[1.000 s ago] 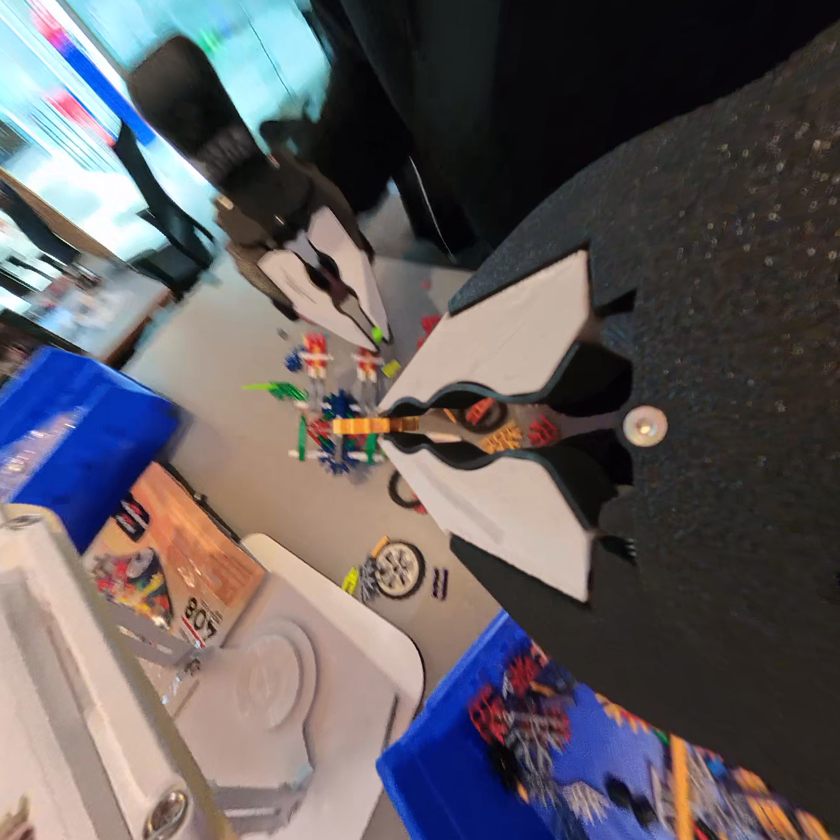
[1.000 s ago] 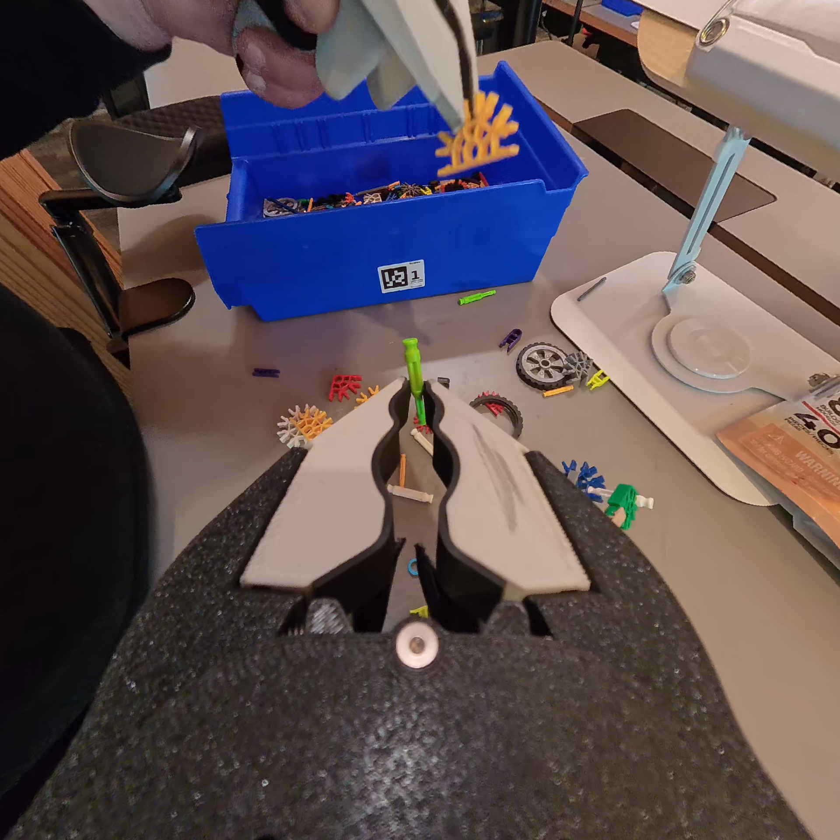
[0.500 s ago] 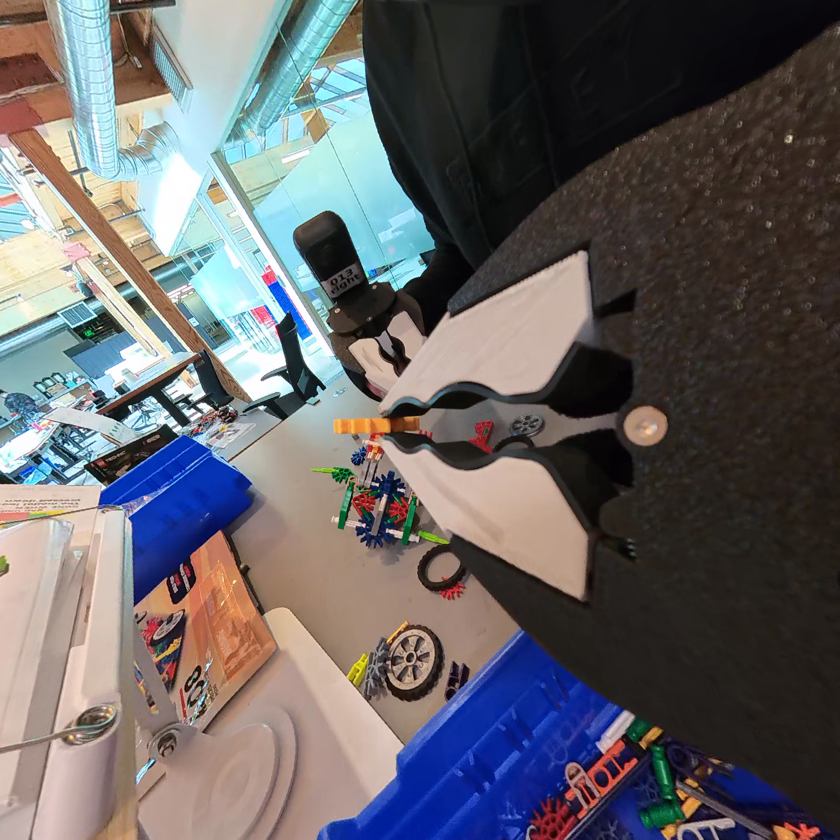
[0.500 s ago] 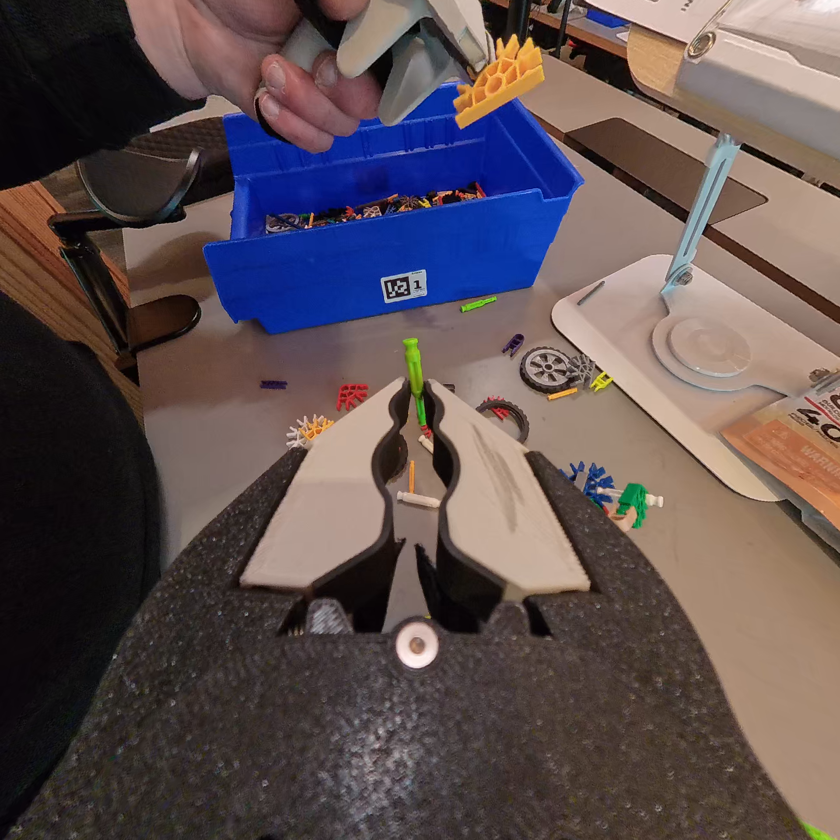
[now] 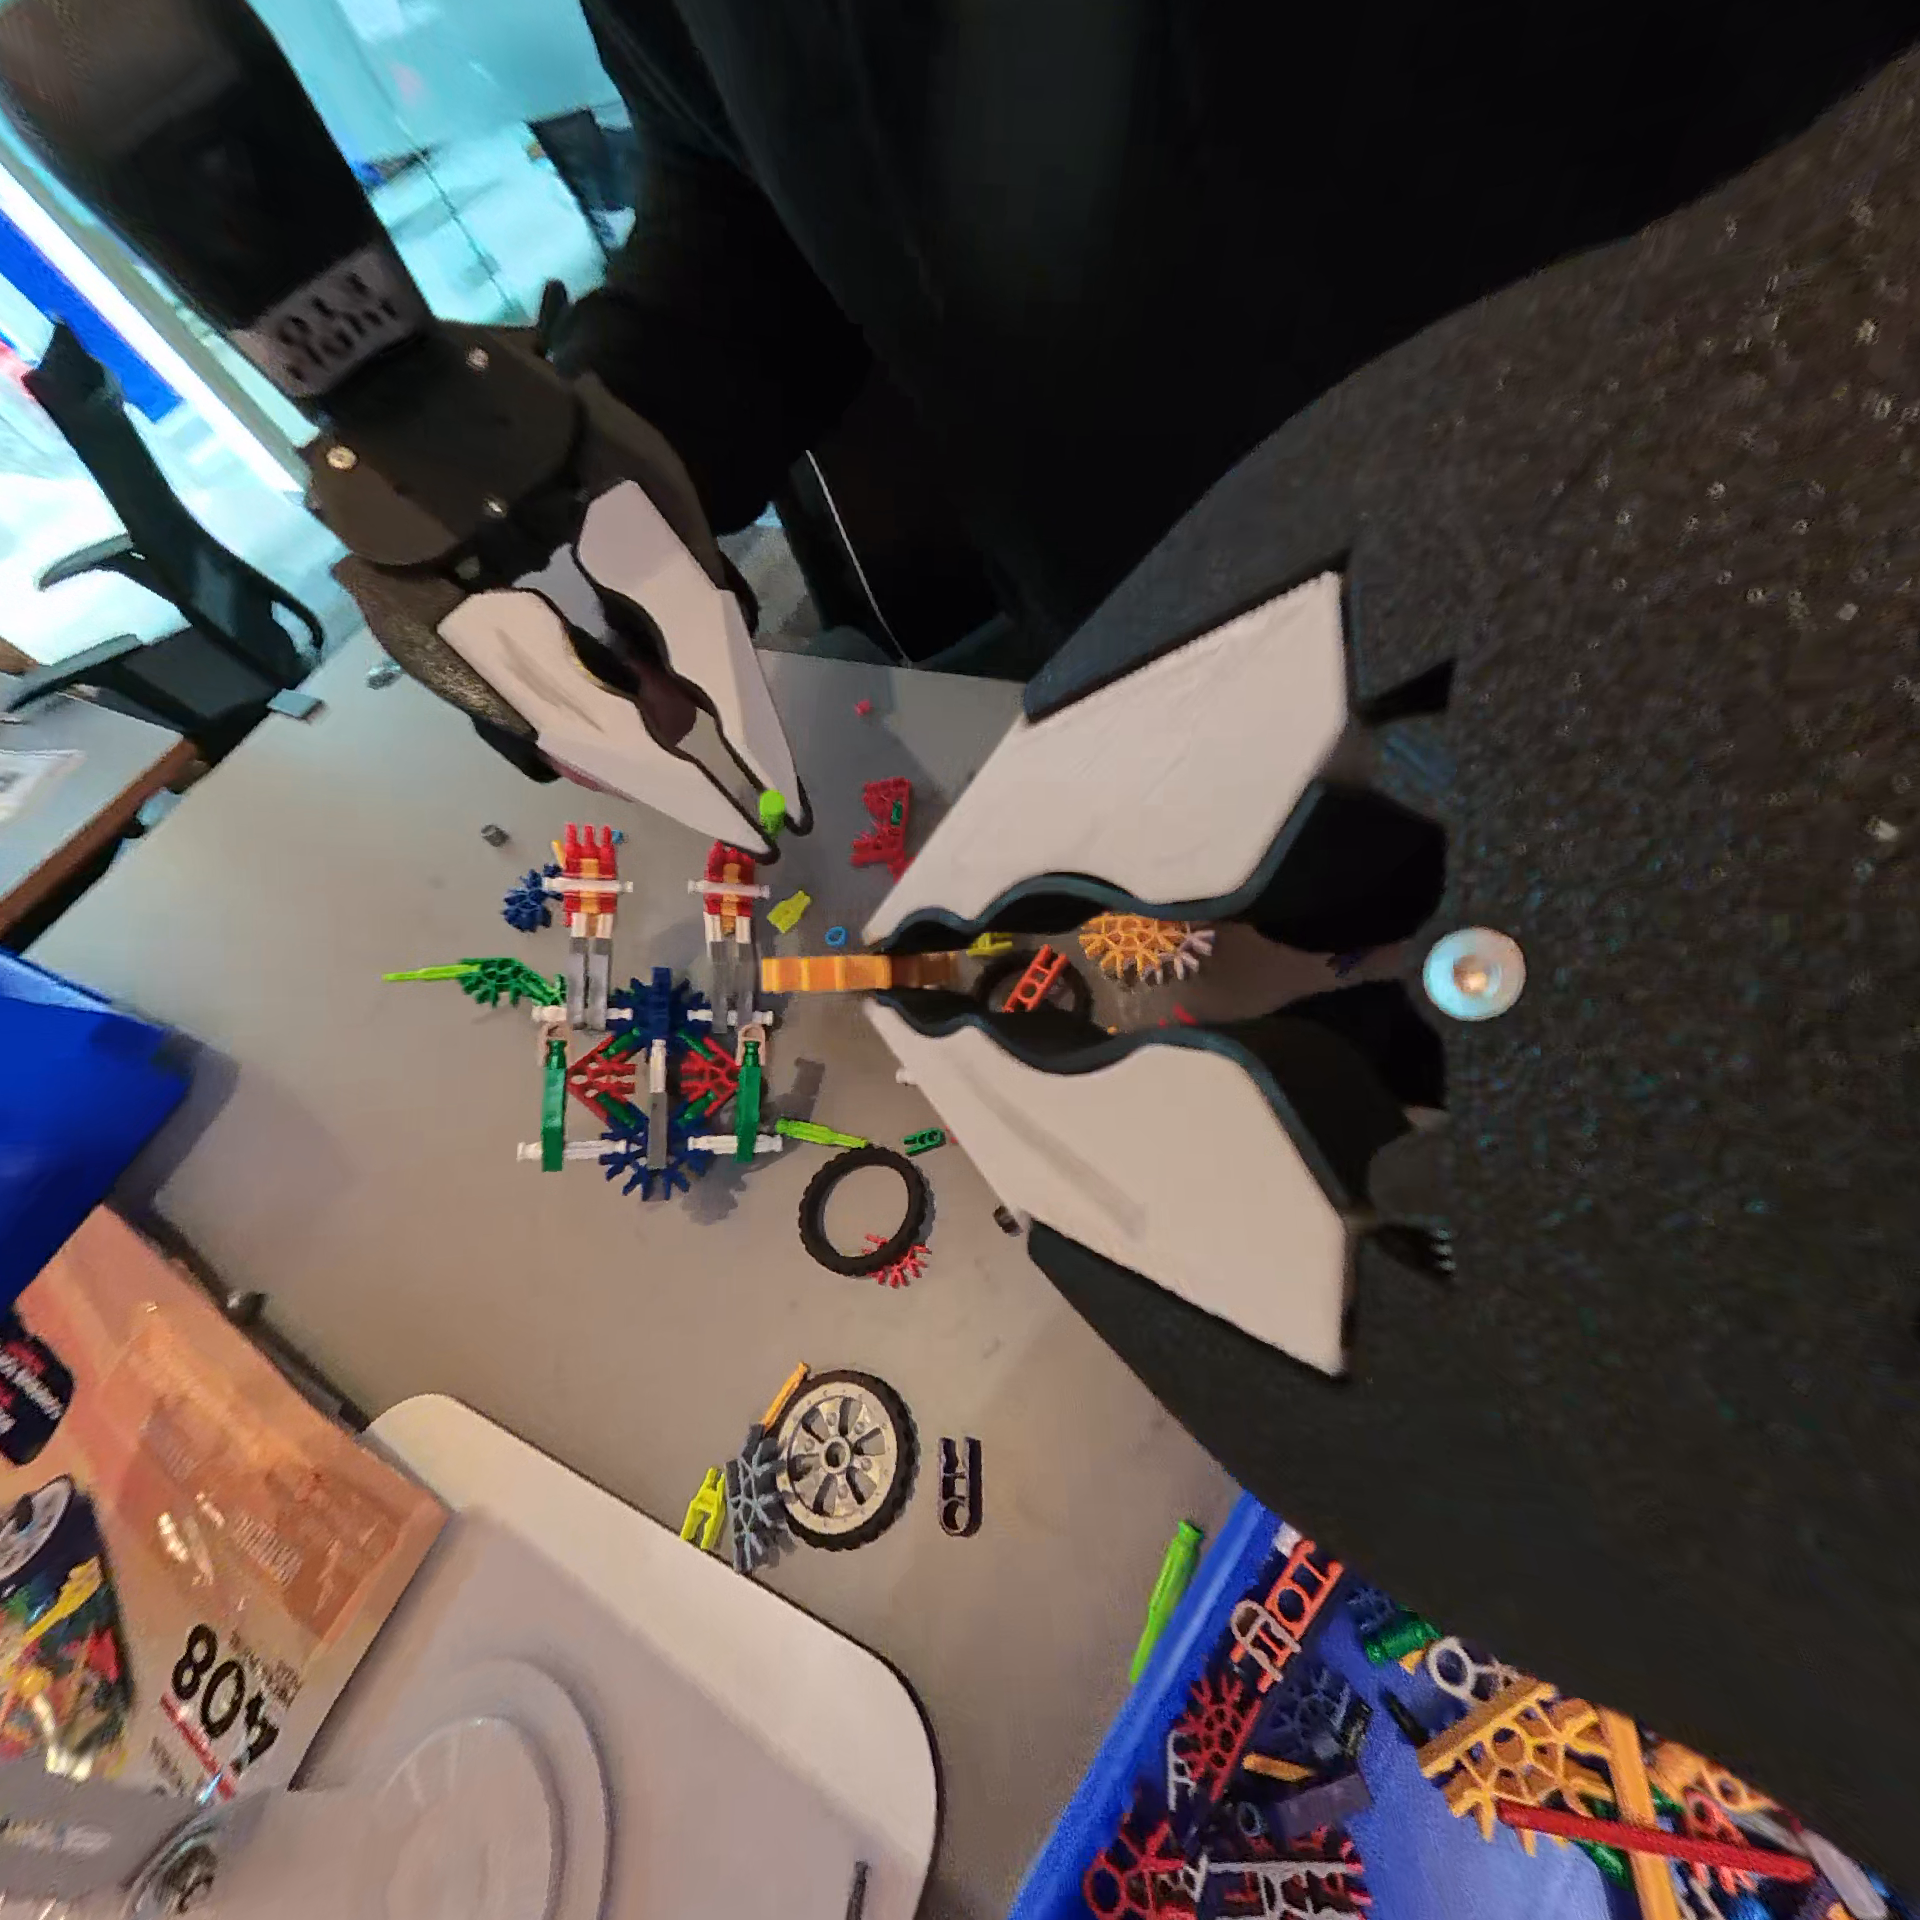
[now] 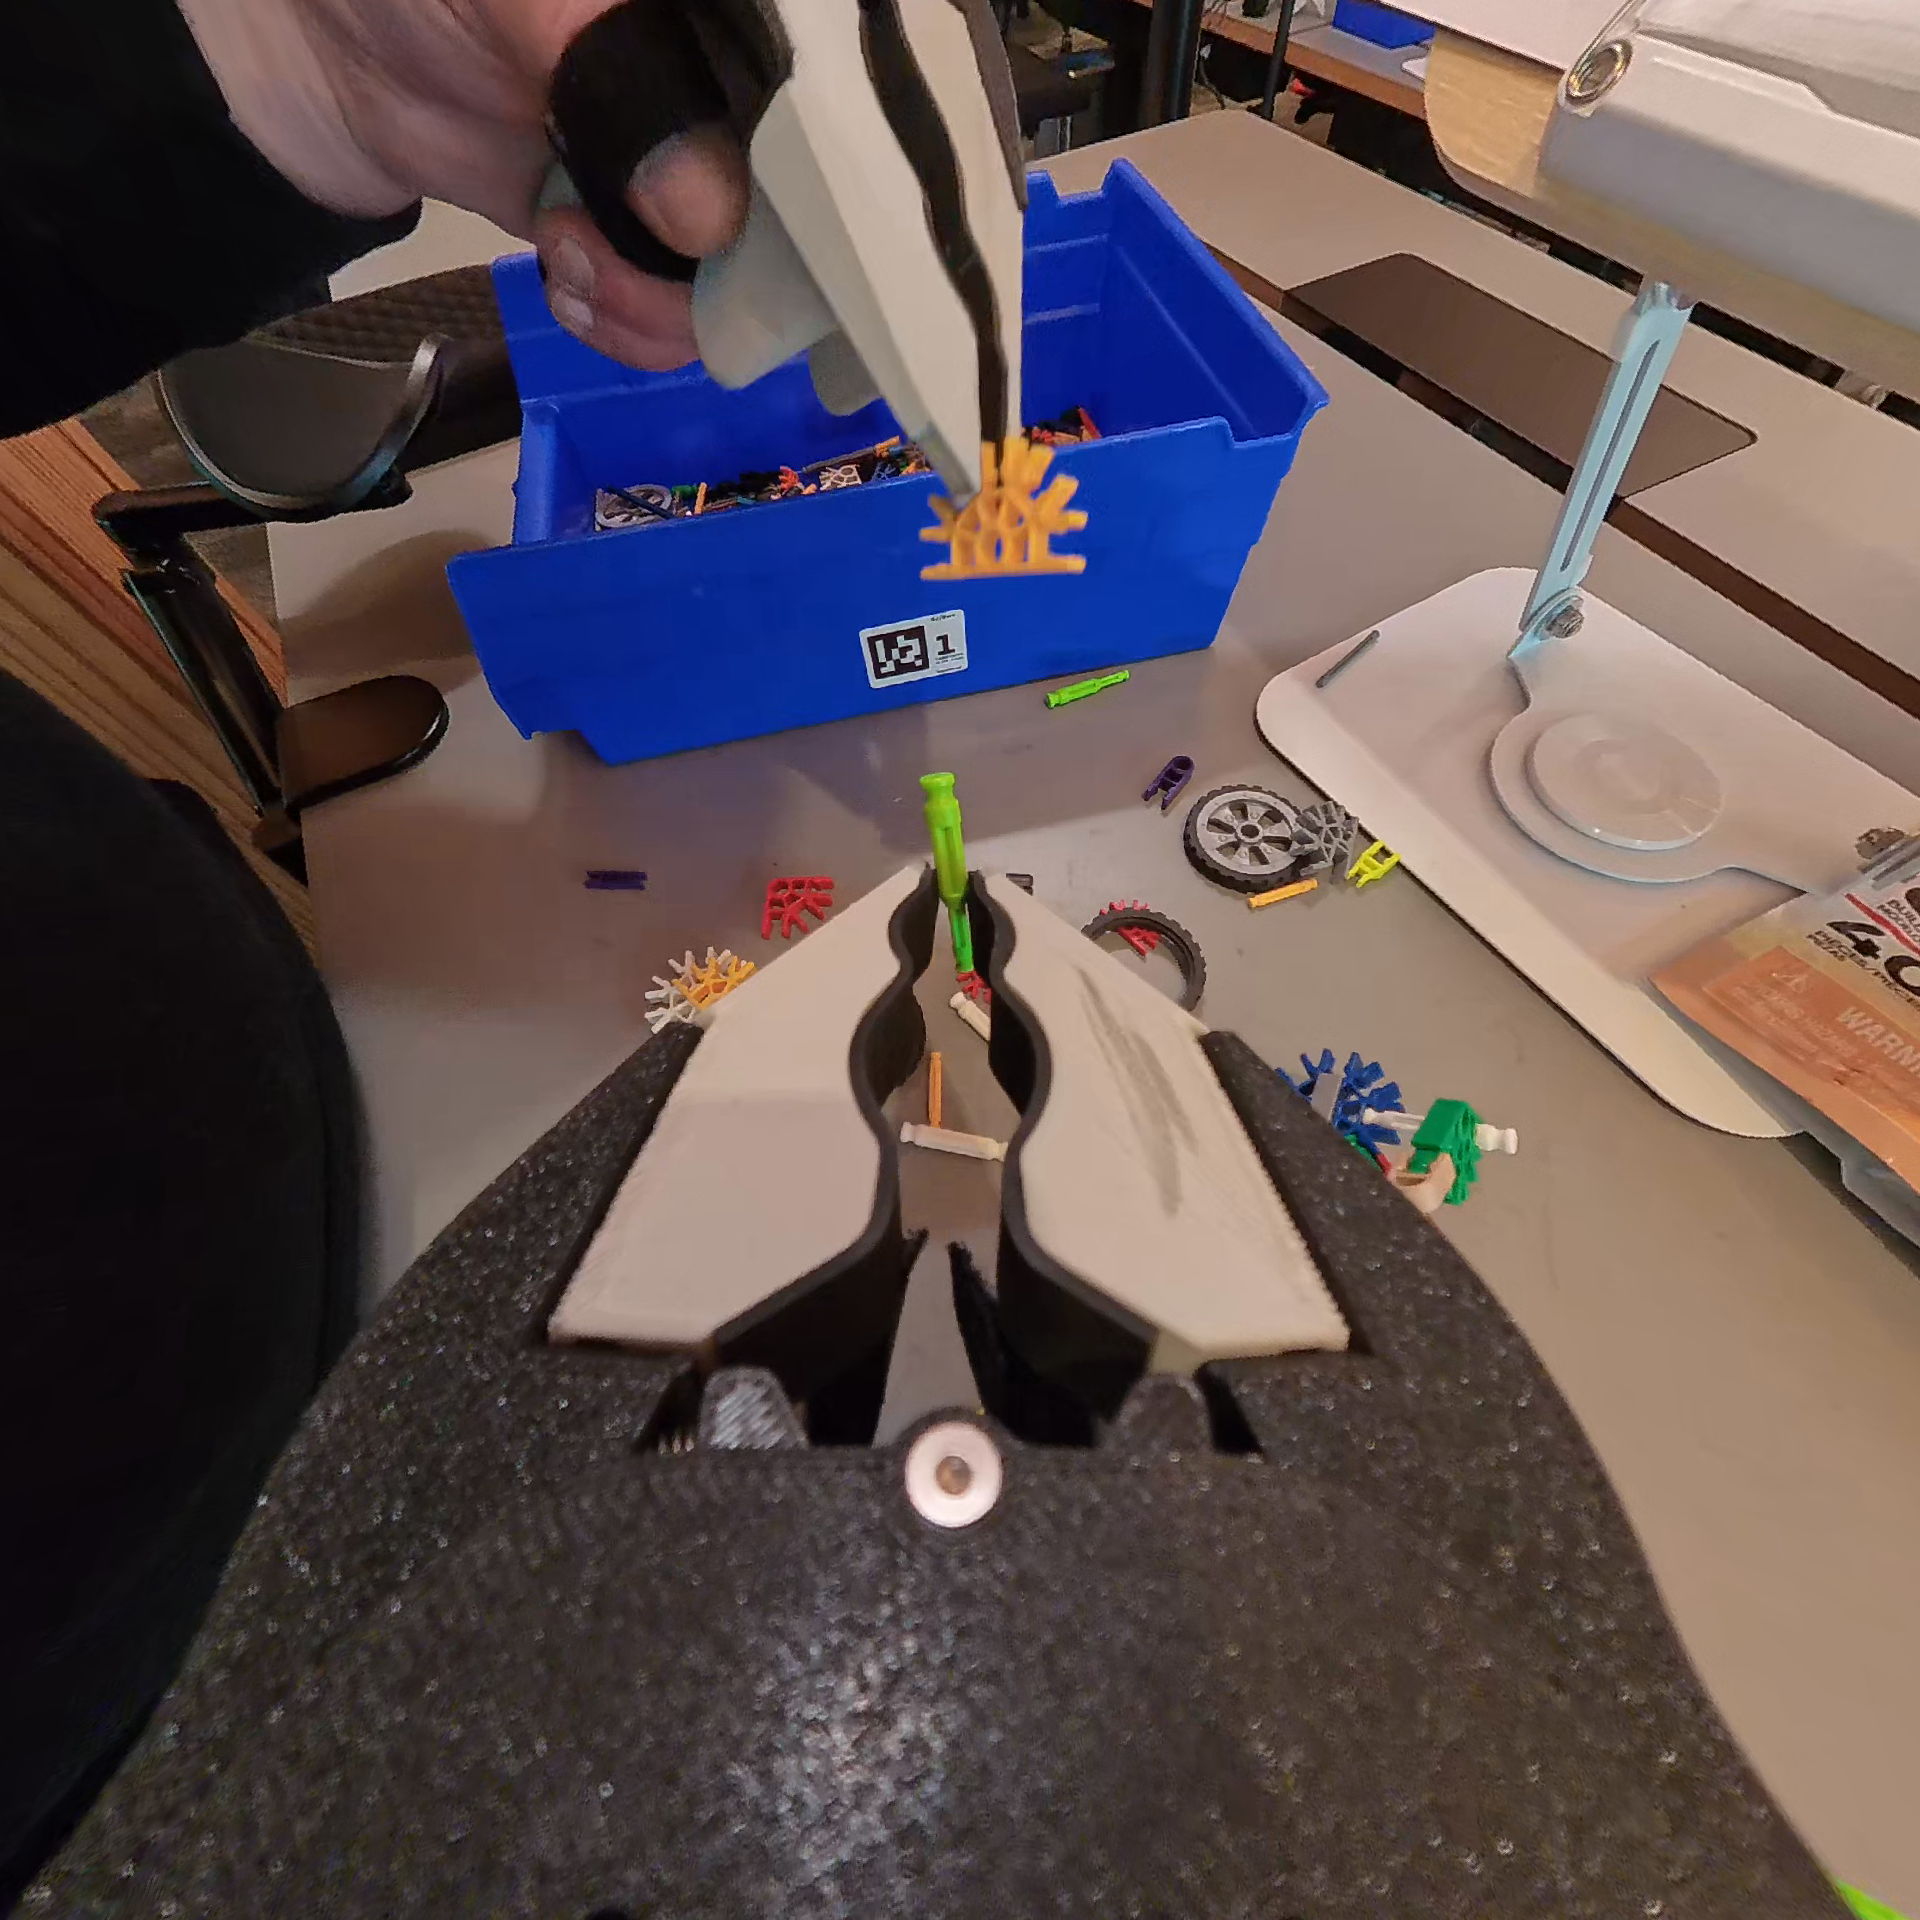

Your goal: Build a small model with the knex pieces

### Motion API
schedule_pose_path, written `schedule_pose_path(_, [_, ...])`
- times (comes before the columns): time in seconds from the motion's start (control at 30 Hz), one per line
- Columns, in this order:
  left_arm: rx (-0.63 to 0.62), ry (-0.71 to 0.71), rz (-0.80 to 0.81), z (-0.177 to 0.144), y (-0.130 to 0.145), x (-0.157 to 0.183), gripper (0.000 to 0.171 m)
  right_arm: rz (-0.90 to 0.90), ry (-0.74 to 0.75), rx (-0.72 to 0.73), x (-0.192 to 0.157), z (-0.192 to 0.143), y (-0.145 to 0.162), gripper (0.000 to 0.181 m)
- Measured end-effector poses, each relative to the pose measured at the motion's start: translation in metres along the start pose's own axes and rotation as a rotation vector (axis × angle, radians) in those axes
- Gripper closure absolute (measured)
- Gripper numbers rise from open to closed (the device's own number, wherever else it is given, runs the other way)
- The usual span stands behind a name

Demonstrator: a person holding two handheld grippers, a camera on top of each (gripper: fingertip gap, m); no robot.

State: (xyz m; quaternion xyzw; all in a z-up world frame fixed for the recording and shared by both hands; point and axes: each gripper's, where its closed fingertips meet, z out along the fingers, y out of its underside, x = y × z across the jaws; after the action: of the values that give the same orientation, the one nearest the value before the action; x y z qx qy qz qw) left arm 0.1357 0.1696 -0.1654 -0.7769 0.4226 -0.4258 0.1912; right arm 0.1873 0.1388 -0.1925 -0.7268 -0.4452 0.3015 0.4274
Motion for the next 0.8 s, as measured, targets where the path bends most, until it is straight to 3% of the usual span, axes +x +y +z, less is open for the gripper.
schedule_pose_path(0.8, [-0.150, 0.003, 0.082, 0.028, 0.024, 0.015, 0.167, -0.002, 0.003, -0.013, 0.004, 0.000, 0.001, 0.176])
